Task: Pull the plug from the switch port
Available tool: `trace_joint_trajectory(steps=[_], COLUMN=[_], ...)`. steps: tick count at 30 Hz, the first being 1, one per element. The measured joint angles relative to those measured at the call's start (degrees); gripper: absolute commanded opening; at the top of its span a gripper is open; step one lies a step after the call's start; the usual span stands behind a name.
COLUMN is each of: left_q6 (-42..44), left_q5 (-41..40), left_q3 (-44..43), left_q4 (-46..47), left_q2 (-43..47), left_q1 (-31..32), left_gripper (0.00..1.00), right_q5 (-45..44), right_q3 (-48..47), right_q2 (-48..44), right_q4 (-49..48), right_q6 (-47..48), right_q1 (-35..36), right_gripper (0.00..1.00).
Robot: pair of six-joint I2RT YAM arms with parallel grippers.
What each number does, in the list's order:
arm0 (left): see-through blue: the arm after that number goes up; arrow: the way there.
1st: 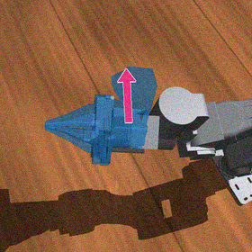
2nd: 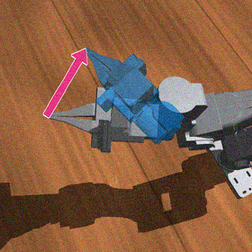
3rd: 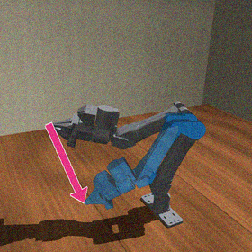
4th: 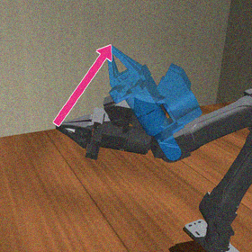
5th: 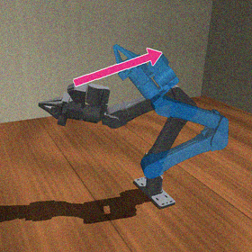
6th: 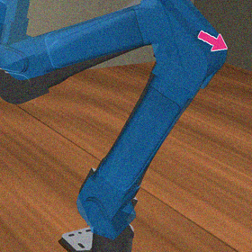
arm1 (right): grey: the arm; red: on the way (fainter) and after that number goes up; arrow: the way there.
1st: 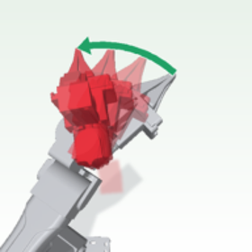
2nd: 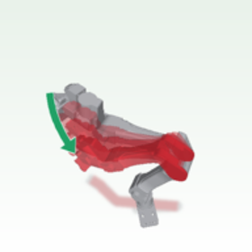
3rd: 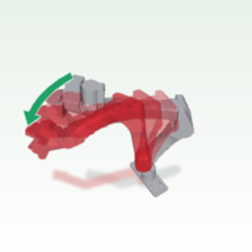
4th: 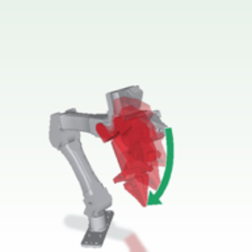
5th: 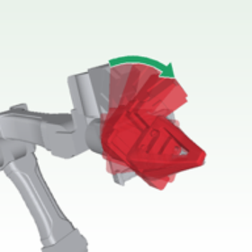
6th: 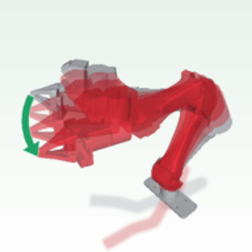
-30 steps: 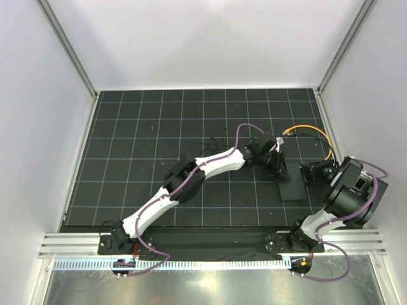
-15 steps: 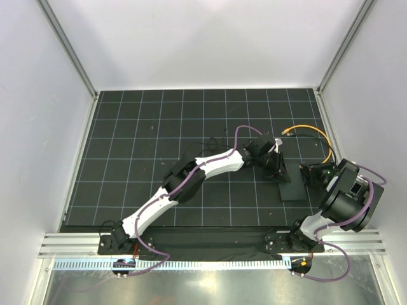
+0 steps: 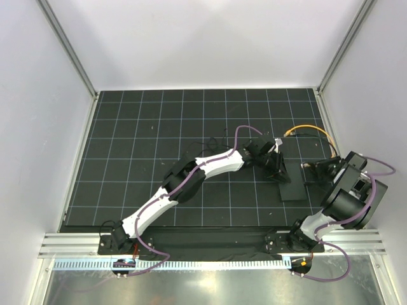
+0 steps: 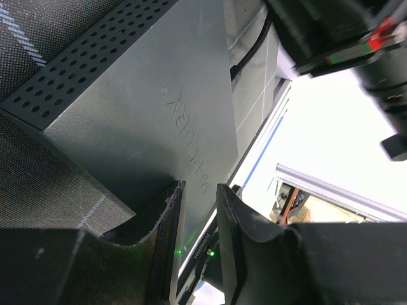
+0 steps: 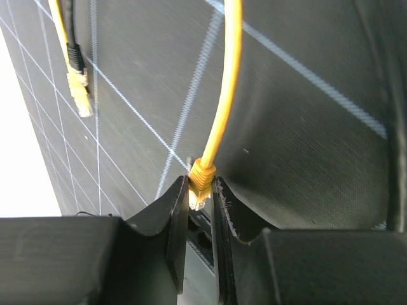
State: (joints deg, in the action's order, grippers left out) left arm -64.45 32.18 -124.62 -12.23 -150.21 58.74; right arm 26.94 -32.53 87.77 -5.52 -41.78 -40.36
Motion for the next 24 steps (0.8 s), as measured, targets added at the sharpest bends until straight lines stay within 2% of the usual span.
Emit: trace_joint_trajectory(steps=[5, 9, 13, 24], left_q6=[1.36, 4.39, 7.98, 15.50], left_q5=[0.00, -0.52, -1.36, -2.67], left_q3=[0.00, 0.22, 1.27, 7.85], left_q4=[-0.24, -2.75, -6.49, -15.43], left_q2=[0.39, 1.84, 4.31, 16.52], left_q1=[0.00, -0.20, -0.68, -8.04], left_gripper=[0.35, 0.46, 0.51, 0.51], right_q5=[0.22, 0.02, -0.04, 0.39], right_q3=[-6.01, -11.63, -16.72, -29.29], right_q2=[-0.02, -0.04, 0.00, 0.42], right_q4=[7.21, 11.80, 13.14, 14.49], right_q6=[4.24, 4.96, 2.67, -5.70], right_q1=[0.02, 0.72, 2.89, 11.41], right_gripper=[0.01, 0.01, 0.01, 0.01])
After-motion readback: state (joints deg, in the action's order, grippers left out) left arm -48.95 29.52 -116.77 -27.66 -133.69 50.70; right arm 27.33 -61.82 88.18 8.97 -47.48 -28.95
